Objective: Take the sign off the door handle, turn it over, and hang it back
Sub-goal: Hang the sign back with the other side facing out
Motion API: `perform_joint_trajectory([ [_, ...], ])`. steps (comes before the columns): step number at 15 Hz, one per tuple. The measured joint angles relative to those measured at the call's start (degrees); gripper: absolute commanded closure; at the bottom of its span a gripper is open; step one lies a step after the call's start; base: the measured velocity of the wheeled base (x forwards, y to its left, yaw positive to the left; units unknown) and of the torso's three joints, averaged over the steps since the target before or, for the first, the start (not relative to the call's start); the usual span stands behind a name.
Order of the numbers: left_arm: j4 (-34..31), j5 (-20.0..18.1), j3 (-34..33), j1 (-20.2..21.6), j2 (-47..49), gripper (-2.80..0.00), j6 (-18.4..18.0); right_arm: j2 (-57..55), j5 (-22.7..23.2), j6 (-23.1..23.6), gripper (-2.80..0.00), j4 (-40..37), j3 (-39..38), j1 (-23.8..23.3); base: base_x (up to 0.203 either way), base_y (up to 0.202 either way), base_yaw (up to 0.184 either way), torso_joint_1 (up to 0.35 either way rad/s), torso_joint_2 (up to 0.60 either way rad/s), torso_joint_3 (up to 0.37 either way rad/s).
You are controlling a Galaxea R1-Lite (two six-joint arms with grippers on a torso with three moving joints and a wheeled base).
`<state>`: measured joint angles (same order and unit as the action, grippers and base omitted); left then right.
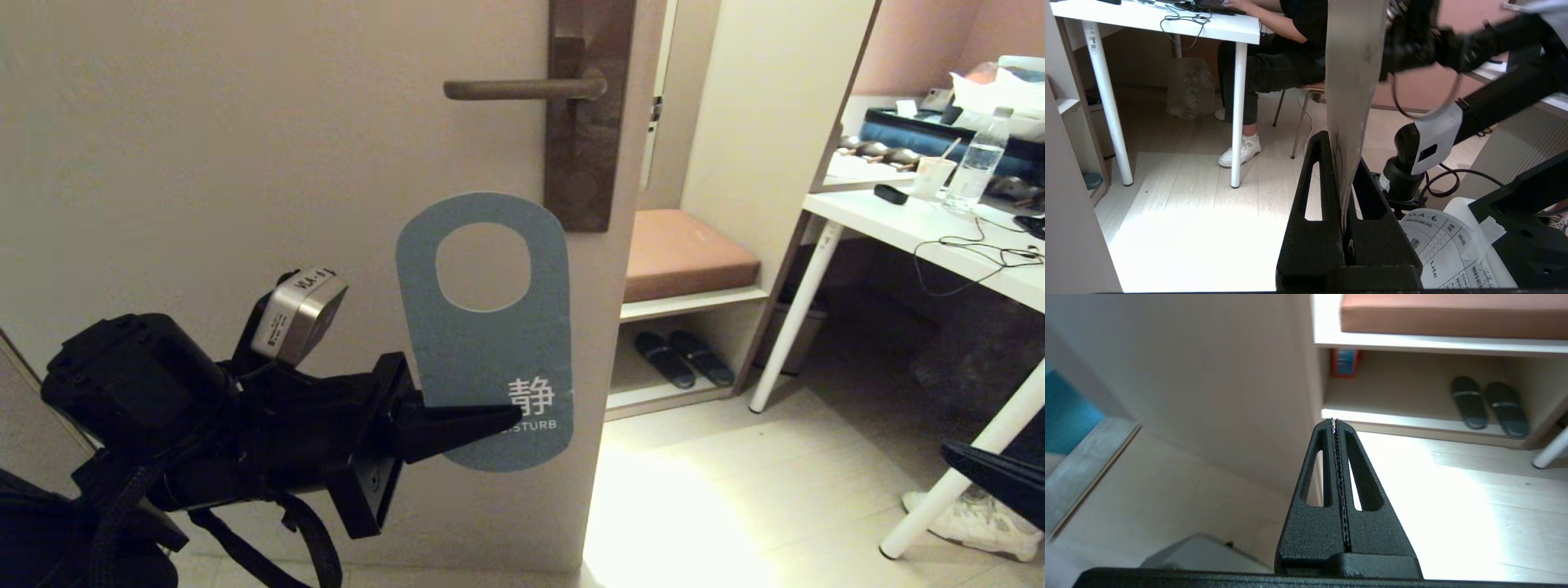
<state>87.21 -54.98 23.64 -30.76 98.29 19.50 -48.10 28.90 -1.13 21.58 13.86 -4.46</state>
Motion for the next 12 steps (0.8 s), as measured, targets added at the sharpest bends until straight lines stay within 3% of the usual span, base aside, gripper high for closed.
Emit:
perform_joint_trajectory([
  [5,0.0,0.0,0.0,-0.2,0.5,0.00,-1.3,11.6,0.9,0.1,0.00,-1.0,-11.8,0.0,0.000,0.000,0.000,0.000,0.00,0.000],
  [8,0.0,0.1,0.0,-0.1,0.6,0.00,-1.7,17.3,2.0,0.2,0.00,-7.5,-13.6,0.4,0.000,0.000,0.000,0.000,0.00,0.000],
  [9,0.0,0.0,0.0,0.0,0.6,0.00,-1.8,18.4,0.9,0.1,0.00,-8.7,-13.7,1.0,0.000,0.000,0.000,0.000,0.00,0.000],
  [12,0.0,0.1,0.0,0.0,0.6,0.00,-2.1,20.0,-8.5,-0.1,0.00,-12.1,-13.8,3.7,0.000,0.000,0.000,0.000,0.00,0.000],
])
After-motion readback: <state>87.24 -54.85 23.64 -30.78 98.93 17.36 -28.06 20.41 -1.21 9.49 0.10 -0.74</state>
